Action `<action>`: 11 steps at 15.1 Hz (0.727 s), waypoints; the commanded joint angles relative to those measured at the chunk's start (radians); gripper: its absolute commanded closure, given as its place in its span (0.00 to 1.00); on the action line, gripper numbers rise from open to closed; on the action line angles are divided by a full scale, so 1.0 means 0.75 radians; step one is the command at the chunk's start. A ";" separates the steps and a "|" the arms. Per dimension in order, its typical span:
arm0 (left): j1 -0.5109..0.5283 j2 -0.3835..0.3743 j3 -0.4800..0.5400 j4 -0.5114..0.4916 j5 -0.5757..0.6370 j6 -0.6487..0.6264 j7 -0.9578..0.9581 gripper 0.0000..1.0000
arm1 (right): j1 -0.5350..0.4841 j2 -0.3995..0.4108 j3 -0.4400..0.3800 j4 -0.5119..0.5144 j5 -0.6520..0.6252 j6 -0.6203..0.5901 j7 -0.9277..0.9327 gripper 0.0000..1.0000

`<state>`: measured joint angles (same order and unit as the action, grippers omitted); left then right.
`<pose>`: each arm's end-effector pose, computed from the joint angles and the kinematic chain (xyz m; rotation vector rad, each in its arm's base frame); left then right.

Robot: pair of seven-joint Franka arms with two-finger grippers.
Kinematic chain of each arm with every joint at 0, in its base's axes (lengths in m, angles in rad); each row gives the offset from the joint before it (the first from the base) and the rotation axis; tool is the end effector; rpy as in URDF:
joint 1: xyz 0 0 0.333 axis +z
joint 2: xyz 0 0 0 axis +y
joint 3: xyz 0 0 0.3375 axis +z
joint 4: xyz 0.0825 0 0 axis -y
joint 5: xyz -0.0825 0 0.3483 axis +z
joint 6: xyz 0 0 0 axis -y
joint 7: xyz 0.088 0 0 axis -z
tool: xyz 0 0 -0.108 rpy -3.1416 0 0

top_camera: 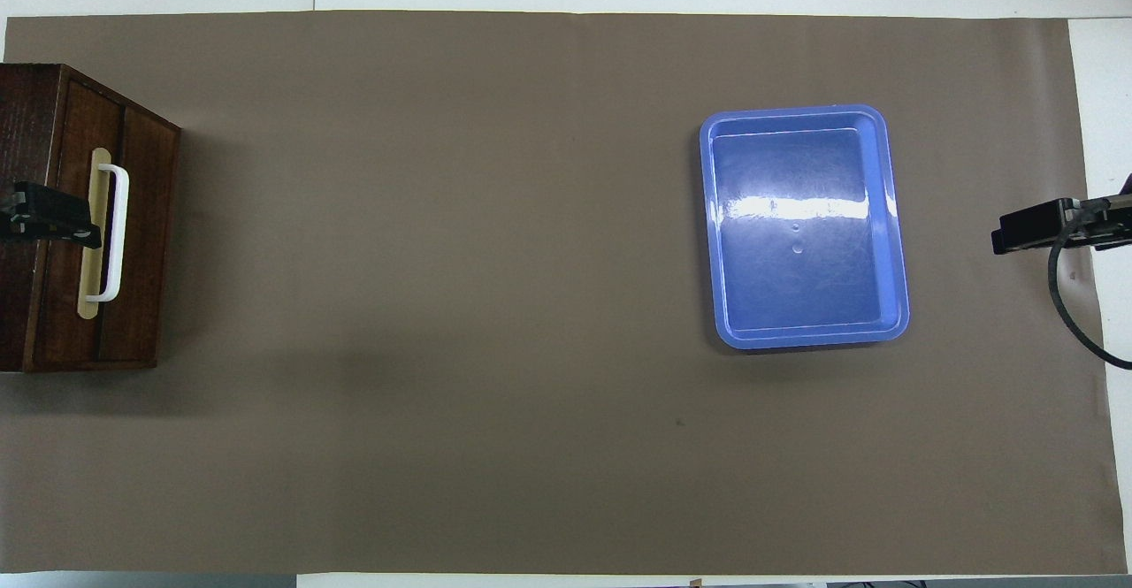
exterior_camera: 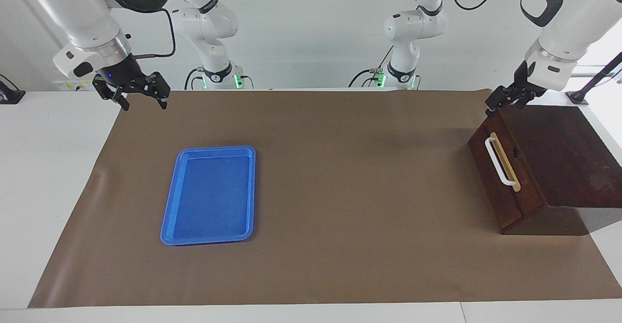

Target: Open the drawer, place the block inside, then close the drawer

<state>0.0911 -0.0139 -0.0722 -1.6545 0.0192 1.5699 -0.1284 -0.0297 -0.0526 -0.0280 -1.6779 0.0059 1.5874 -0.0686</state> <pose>0.5110 0.0115 0.6157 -3.1073 -0.2283 0.1084 0.4999 -0.0287 0.6265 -3.1313 -0.0168 0.0585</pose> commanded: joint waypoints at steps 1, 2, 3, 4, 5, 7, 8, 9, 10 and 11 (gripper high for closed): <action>-0.023 0.000 0.021 0.013 -0.017 -0.038 0.069 0.00 | -0.016 -0.022 0.007 -0.025 -0.010 -0.004 -0.027 0.00; -0.044 0.000 0.029 0.013 -0.017 -0.038 0.069 0.00 | -0.018 -0.022 0.007 -0.025 -0.010 -0.004 -0.027 0.00; -0.054 0.000 0.029 0.013 -0.017 -0.038 0.071 0.00 | -0.018 -0.022 0.007 -0.025 -0.010 -0.004 -0.027 0.00; -0.056 0.000 0.029 0.013 -0.017 -0.040 0.071 0.00 | -0.018 -0.022 0.007 -0.025 -0.010 -0.004 -0.027 0.00; -0.056 0.000 0.029 0.013 -0.017 -0.042 0.071 0.00 | -0.018 -0.022 0.007 -0.025 -0.010 -0.004 -0.027 0.00; -0.074 0.002 0.031 0.015 -0.017 -0.042 0.071 0.00 | -0.020 -0.024 0.007 -0.025 -0.010 -0.004 -0.027 0.00; -0.082 0.004 0.039 0.015 -0.015 -0.040 0.073 0.00 | -0.020 -0.024 0.007 -0.025 -0.010 -0.004 -0.027 0.00; -0.099 0.008 0.053 0.030 -0.015 -0.038 0.073 0.00 | -0.020 -0.022 0.007 -0.025 -0.010 -0.004 -0.027 0.00; -0.170 0.008 0.102 0.034 -0.017 -0.038 0.075 0.00 | -0.020 -0.022 0.007 -0.025 -0.010 -0.004 -0.027 0.00; -0.199 0.004 0.157 0.034 -0.019 -0.040 0.077 0.00 | -0.020 -0.022 0.007 -0.025 -0.008 -0.004 -0.027 0.00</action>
<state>0.0123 -0.0139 -0.0344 -1.6515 0.0186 1.5606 -0.0869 -0.0304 -0.0527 -0.0307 -1.6780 0.0059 1.5874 -0.0685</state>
